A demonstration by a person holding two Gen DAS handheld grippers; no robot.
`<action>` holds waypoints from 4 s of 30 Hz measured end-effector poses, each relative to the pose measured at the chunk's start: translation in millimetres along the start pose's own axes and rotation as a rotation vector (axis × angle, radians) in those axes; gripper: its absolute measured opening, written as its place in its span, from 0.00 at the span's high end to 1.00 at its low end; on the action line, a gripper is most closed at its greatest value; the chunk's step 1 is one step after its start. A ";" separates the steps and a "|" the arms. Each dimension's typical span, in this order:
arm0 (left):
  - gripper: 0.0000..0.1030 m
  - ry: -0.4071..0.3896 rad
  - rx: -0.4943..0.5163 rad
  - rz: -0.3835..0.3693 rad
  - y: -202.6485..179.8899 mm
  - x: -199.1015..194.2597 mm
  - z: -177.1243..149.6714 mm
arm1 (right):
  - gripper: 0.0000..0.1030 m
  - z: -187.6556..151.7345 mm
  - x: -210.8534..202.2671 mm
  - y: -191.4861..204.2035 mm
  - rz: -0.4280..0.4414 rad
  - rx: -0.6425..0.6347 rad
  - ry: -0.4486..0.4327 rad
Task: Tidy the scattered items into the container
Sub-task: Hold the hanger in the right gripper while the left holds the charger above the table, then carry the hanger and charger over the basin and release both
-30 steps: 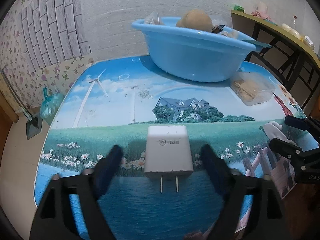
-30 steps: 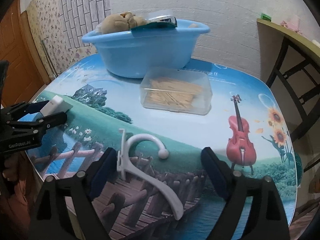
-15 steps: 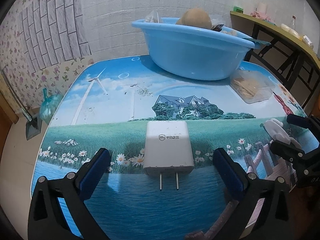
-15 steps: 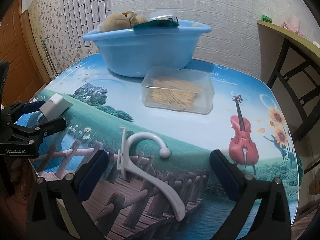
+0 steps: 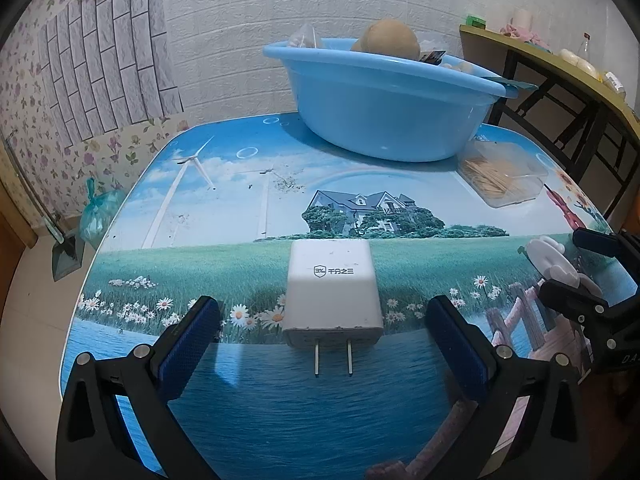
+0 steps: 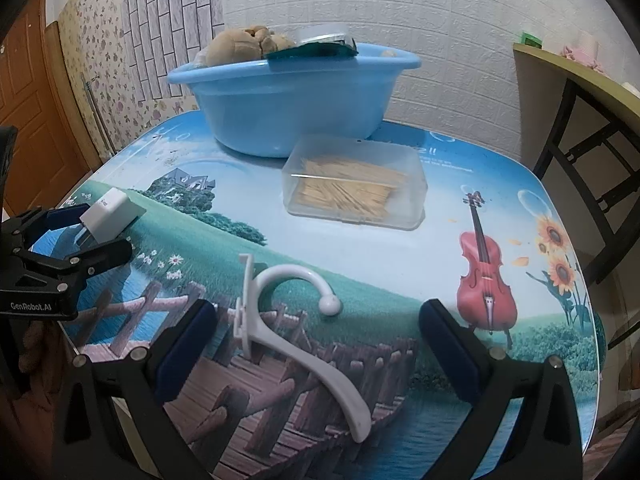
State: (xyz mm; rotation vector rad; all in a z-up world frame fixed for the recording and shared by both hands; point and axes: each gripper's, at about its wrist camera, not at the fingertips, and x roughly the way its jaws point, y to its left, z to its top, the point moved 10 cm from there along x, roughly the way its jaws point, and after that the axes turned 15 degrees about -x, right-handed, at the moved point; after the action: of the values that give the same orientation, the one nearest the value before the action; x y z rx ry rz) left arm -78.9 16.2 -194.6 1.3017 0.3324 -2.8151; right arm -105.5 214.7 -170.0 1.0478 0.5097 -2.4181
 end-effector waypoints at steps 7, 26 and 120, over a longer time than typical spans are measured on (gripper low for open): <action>0.00 -0.003 -0.002 0.000 -0.2 -0.4 -0.9 | 0.00 -0.5 -0.6 0.8 -0.001 0.000 -0.001; 0.17 -0.017 0.009 -0.017 -1.7 -7.1 -4.4 | 0.53 2.7 -7.6 -2.5 -0.007 0.005 -0.041; 0.53 -0.231 0.020 -0.149 -65.3 -5.9 192.6 | 0.46 204.6 17.3 -49.5 0.108 -0.011 -0.321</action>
State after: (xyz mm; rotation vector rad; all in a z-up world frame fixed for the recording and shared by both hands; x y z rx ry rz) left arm -226.8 40.8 -57.1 0.9772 0.4096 -3.0586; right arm -262.0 149.6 -44.0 0.6454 0.3457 -2.4187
